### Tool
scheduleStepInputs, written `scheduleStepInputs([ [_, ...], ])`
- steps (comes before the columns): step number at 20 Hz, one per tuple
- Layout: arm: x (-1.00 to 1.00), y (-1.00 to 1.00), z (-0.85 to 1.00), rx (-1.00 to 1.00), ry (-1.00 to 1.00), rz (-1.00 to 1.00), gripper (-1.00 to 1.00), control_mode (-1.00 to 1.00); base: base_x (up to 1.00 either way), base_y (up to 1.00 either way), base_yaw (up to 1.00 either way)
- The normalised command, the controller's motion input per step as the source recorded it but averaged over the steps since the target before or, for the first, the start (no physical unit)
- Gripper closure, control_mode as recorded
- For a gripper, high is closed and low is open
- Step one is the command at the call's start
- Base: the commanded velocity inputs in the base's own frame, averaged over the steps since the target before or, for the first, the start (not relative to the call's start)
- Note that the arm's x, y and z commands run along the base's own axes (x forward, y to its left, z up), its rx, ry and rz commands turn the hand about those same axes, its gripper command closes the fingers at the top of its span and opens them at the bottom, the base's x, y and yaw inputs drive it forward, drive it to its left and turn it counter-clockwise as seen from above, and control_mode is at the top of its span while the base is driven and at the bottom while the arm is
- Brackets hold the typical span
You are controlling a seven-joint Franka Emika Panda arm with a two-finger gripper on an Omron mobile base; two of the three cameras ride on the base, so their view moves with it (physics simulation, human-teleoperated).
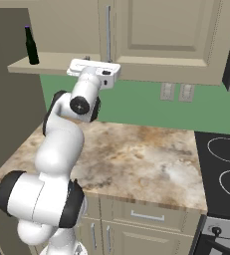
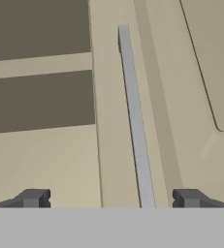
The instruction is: Get the candle and the beer from the cabinet and move them to the dining counter.
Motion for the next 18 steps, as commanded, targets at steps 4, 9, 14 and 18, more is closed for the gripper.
scheduleStepInputs([
  [4,0.21,-0.05,0.16,0.00,0.00,0.00,-1.00,-1.00,0.00,0.00,0.00],
  [9,0.18,0.00,0.07,0.00,0.02,0.00,-1.00,-1.00,0.00,0.00,0.00],
  [14,0.15,-0.05,0.01,0.00,0.00,0.00,-1.00,-1.00,0.00,0.00,0.00],
  [18,0.21,-0.10,0.00,0.00,0.00,0.00,-1.00,-1.00,0.00,0.00,0.00],
])
